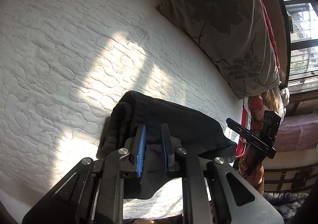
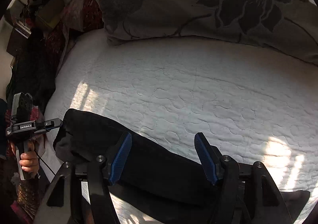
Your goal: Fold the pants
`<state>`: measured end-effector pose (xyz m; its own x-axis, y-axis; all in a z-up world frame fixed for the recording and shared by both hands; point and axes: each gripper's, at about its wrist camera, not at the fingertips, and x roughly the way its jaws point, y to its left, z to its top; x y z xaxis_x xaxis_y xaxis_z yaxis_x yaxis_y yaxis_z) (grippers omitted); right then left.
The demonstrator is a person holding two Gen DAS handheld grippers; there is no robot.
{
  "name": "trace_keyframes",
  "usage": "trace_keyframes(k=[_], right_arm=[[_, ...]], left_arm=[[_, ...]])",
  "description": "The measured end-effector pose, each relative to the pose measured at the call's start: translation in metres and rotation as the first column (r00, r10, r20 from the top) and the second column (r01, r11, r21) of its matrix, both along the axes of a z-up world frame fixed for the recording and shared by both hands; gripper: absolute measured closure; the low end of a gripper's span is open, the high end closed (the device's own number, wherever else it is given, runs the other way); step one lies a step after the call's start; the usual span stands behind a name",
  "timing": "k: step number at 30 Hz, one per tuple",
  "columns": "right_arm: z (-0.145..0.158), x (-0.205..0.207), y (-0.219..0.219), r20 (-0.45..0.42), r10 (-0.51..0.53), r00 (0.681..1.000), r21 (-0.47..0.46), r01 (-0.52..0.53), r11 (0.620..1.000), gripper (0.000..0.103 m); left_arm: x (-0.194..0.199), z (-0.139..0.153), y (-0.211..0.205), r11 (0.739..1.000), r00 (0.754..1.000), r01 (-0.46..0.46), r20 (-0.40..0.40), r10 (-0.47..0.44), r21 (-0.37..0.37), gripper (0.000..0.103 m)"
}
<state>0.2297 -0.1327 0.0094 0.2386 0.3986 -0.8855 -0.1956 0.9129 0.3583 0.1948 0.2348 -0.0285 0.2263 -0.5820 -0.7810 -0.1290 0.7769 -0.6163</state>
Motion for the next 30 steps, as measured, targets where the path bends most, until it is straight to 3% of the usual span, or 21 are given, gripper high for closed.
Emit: trace_keyframes(k=[1, 3, 6, 8, 11, 12, 14, 15, 16, 21, 23, 24, 27, 30], right_arm=[[-0.004, 0.01, 0.015, -0.007, 0.037, 0.999, -0.009, -0.037, 0.999, 0.036], [-0.005, 0.009, 0.044, -0.01, 0.107, 0.994, -0.035, -0.107, 0.994, 0.036], [-0.013, 0.012, 0.071, -0.04, 0.198, 0.979, -0.066, -0.2, 0.977, 0.036], [-0.018, 0.005, 0.078, -0.062, 0.246, 0.967, -0.036, -0.248, 0.968, 0.036], [-0.024, 0.004, 0.087, -0.068, 0.269, 0.961, -0.07, -0.274, 0.959, 0.048], [-0.025, 0.002, 0.091, -0.067, 0.282, 0.957, -0.072, -0.287, 0.955, 0.059], [-0.021, -0.003, 0.099, -0.044, 0.307, 0.951, -0.09, -0.31, 0.946, 0.071], [-0.019, -0.006, 0.106, -0.023, 0.323, 0.946, -0.121, -0.324, 0.938, 0.081], [-0.016, -0.01, 0.111, -0.003, 0.332, 0.943, -0.15, -0.329, 0.932, 0.098], [-0.004, -0.01, 0.119, 0.039, 0.297, 0.954, -0.2, -0.283, 0.938, 0.1], [-0.003, -0.006, 0.114, 0.043, 0.259, 0.965, -0.164, -0.249, 0.955, 0.1], [-0.005, -0.003, 0.111, 0.044, 0.232, 0.972, -0.152, -0.223, 0.963, 0.1], [-0.016, 0.0, 0.106, 0.013, 0.199, 0.98, -0.116, -0.197, 0.974, 0.1], [-0.017, -0.002, 0.106, 0.022, 0.207, 0.978, -0.111, -0.204, 0.973, 0.1]], left_arm=[[-0.001, 0.001, 0.0, 1.0, 1.0, 0.016, 0.004, -0.016, -0.002, 0.091], [-0.003, 0.001, -0.002, 0.998, 0.998, 0.056, 0.014, -0.056, 0.009, 0.079], [-0.004, 0.0, -0.01, 0.993, 0.994, 0.108, 0.02, -0.109, 0.038, 0.077], [-0.005, 0.0, -0.016, 0.986, 0.986, 0.16, 0.03, -0.162, 0.053, 0.075], [-0.006, -0.002, -0.026, 0.973, 0.975, 0.216, 0.034, -0.219, 0.084, 0.068], [-0.006, -0.002, -0.029, 0.971, 0.974, 0.218, 0.034, -0.222, 0.102, 0.068], [-0.005, -0.003, -0.032, 0.971, 0.977, 0.203, 0.047, -0.21, 0.129, 0.072], [-0.004, -0.003, -0.033, 0.97, 0.978, 0.192, 0.047, -0.201, 0.15, 0.09], [-0.004, -0.004, -0.035, 0.964, 0.979, 0.187, 0.043, -0.198, 0.187, 0.1], [0.003, 0.01, -0.034, 0.94, 0.978, 0.123, 0.12, -0.168, 0.317, 0.103], [0.008, 0.016, -0.027, 0.921, 0.979, 0.077, 0.145, -0.142, 0.381, 0.103], [0.009, 0.015, -0.021, 0.921, 0.983, 0.067, 0.134, -0.127, 0.385, 0.103], [0.003, 0.013, -0.002, 0.972, 0.989, 0.112, 0.076, -0.13, 0.208, 0.103], [-0.008, 0.016, 0.003, 0.969, 0.986, 0.135, 0.066, -0.151, 0.206, 0.095]])
